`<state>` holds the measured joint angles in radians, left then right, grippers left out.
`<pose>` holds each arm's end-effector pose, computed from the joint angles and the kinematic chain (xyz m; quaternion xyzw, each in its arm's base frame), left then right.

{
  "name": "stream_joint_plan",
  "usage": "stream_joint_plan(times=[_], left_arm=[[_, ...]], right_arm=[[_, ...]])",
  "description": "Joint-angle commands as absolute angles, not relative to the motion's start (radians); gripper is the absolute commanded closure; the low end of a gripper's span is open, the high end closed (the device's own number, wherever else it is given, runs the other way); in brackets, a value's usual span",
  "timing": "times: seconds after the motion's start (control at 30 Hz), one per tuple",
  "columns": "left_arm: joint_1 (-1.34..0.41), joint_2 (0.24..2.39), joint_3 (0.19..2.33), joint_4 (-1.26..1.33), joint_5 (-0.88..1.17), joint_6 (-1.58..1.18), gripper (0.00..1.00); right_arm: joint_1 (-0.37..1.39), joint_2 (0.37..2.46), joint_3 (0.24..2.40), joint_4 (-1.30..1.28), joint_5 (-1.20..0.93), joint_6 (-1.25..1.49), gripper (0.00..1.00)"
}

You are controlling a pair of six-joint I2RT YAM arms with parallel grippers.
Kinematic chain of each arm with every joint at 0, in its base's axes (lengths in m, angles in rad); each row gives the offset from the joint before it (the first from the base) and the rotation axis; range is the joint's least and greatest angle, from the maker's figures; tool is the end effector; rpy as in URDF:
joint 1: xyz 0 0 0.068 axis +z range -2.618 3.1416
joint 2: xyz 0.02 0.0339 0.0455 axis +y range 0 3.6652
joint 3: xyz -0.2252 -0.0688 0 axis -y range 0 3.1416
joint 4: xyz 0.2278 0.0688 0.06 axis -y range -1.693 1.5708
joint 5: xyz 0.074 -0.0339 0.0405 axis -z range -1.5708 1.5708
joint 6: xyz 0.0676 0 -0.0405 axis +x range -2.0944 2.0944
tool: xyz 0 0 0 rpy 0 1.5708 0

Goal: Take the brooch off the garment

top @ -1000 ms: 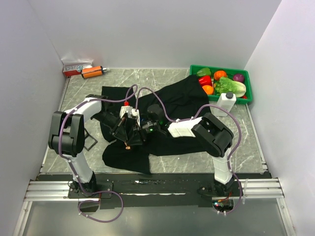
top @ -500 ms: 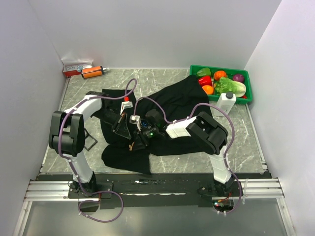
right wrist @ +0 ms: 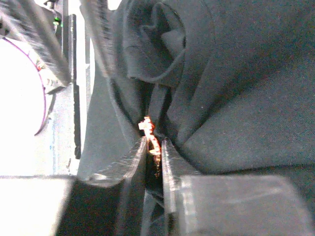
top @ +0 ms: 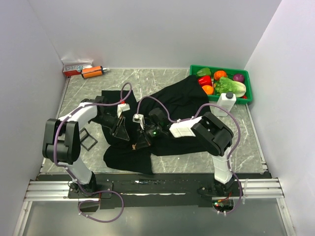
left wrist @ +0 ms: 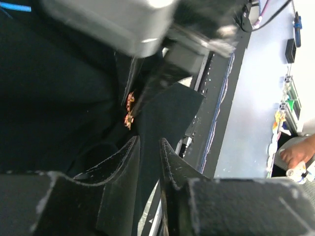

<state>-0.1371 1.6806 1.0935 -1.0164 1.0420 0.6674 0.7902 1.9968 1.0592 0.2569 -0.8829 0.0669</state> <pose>0.2536 -0.0939 0.1531 0.3320 0.8012 -0.4840 0.1167 0.2353 0.3118 0.0969 -0.4608 0.6982 0.5125 0.1938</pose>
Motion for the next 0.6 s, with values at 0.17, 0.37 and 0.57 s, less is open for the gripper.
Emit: stream_joint_plan(times=[0.17, 0.37, 0.57], left_arm=[[-0.138, 1.698, 1.094, -0.928, 1.025, 0.607, 0.72], [-0.138, 1.735, 1.117, -0.977, 1.019, 0.649, 0.75], [-0.138, 1.747, 1.123, -0.977, 1.002, 0.641, 0.74]], right_arm=[[0.781, 1.968, 1.131, 0.156, -0.951, 0.038, 0.62], [0.781, 1.965, 1.108, 0.183, -0.945, 0.06, 0.67], [0.782, 1.991, 1.101, 0.196, -0.942, 0.048, 0.6]])
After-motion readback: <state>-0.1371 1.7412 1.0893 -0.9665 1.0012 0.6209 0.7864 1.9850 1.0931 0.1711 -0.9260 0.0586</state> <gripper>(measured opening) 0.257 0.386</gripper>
